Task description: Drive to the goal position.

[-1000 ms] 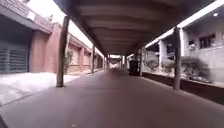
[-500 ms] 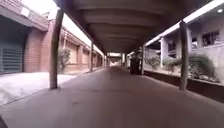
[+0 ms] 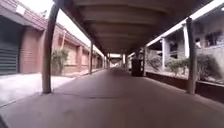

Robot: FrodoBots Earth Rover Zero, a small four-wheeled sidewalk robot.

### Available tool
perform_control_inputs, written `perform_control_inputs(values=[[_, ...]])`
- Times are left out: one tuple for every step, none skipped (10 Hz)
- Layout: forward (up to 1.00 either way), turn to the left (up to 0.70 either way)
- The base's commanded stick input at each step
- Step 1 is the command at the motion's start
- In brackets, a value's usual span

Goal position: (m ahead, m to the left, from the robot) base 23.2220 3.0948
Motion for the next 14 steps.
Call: perform_control_inputs(values=[[0.70, 0.00], [0.70, 0.00], [0.70, 0.00], [0.70, 0.00], [0.70, 0.00], [0.70, 0.00], [0.70, 0.00], [0.70, 0.00], [0.70, 0.00], [0.70, 0.00], [0.70, 0.00], [0.70, 0.00], [0.70, 0.00], [0.70, 0.00]])
